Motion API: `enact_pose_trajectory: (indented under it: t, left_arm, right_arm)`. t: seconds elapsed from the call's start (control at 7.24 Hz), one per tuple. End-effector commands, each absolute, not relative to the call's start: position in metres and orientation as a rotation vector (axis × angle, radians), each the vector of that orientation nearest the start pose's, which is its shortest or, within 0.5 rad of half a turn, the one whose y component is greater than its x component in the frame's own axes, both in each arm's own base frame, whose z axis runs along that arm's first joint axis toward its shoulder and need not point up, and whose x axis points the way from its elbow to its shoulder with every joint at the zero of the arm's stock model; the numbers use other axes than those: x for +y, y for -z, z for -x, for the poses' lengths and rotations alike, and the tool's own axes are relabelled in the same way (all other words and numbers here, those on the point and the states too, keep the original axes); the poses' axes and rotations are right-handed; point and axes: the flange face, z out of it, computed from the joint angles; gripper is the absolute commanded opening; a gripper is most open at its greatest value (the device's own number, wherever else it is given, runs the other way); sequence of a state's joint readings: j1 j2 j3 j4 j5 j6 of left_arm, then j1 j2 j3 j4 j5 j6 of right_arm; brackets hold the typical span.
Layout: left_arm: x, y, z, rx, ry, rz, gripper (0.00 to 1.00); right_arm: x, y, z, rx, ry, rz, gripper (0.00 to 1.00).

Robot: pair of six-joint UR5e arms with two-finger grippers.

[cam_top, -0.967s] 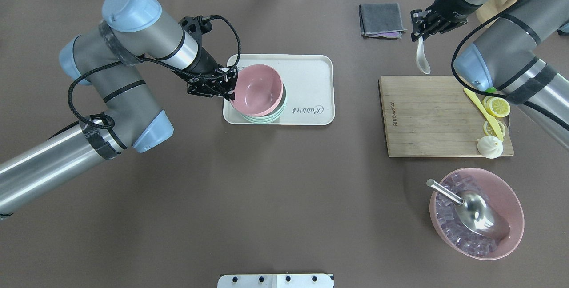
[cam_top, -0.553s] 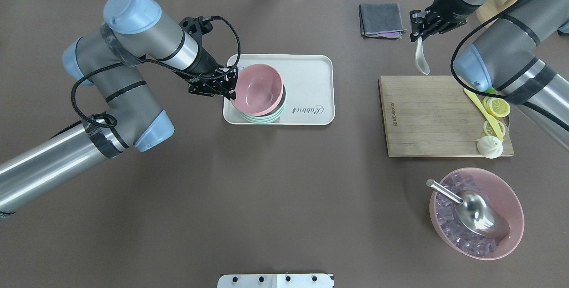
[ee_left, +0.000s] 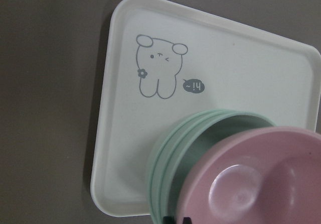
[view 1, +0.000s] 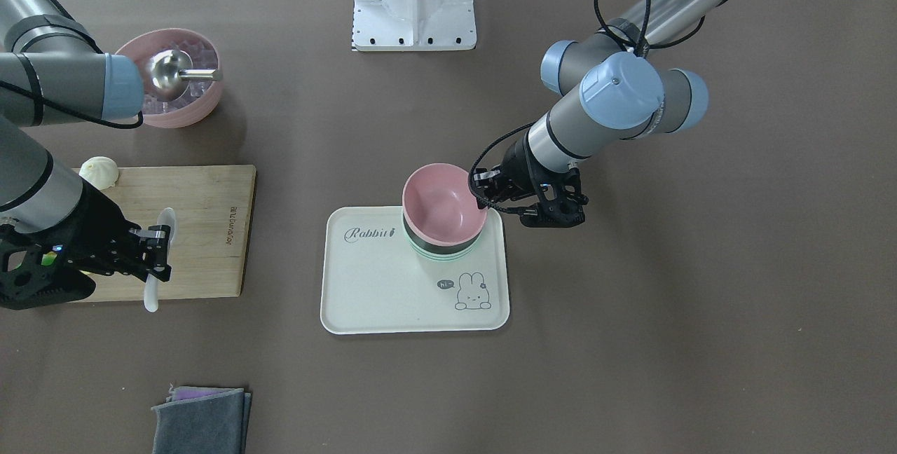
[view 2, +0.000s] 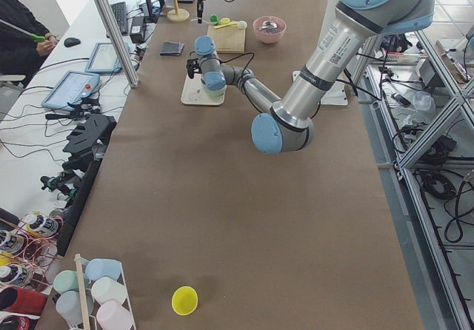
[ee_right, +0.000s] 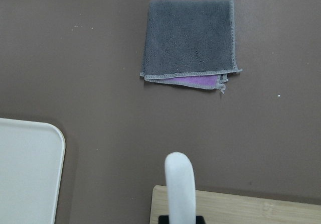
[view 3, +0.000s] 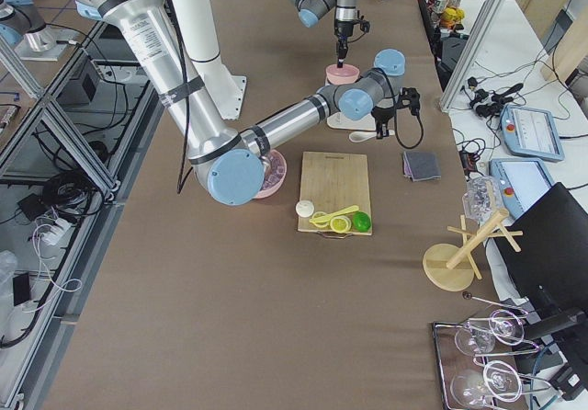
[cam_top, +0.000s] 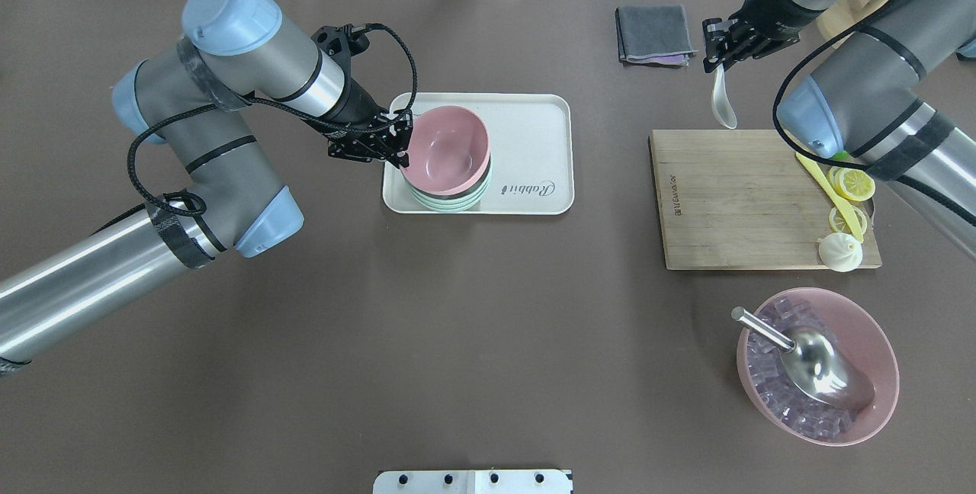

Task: Stack pink bowl on green and place spoon
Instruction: 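Open the left gripper and withdraw it from the stacked pink bowl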

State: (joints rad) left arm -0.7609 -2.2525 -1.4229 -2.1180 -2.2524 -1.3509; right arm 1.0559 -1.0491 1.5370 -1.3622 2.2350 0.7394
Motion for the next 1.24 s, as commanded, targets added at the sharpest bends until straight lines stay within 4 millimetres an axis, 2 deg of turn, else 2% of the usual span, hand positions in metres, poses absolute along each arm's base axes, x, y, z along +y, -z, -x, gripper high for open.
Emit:
enact_pose_trajectory:
  t: [0.0,0.14,0.28,0.55,0.69,0.83,0.97,1.11]
  left_arm:
    - [-0.551,-0.244,-0.474,1.188,0.117,0.041,0.0]
    - [-0.552,-0.246,-0.474,1.184,0.113,0.037,0.46]
    - [-0.554,-0.246,-0.473,1.181,0.123,0.013,0.98]
    - [-0.553,-0.238,-0.468,1.198,0.119,-0.011,0.99]
    - [-0.563,-0.227,-0.441,1.213,0.144,-0.028,0.98]
    - [-0.586,-0.223,-0.394,1.222,0.171,0.024,0.98]
    - [-0.616,-0.236,-0.315,1.232,0.212,0.087,0.98]
    - [-0.624,-0.271,-0.25,1.232,0.213,0.04,0.97]
  right_arm:
    - [-0.631,-0.343,0.275,-0.907,0.023,-0.168,0.0]
    - [-0.631,-0.343,0.275,-0.907,0.023,-0.168,0.0]
    - [-0.631,-0.343,0.276,-0.907,0.025,-0.168,0.0]
    - [-0.63,-0.34,0.277,-0.911,0.029,-0.171,0.0]
    - [-0.63,-0.327,0.277,-0.925,0.034,-0.17,0.0]
    - [-0.627,-0.307,0.28,-0.983,0.025,-0.136,0.0]
    - [-0.62,-0.264,0.288,-1.046,-0.052,-0.1,0.0]
    - [-0.598,-0.219,0.322,-1.099,-0.083,-0.064,0.0]
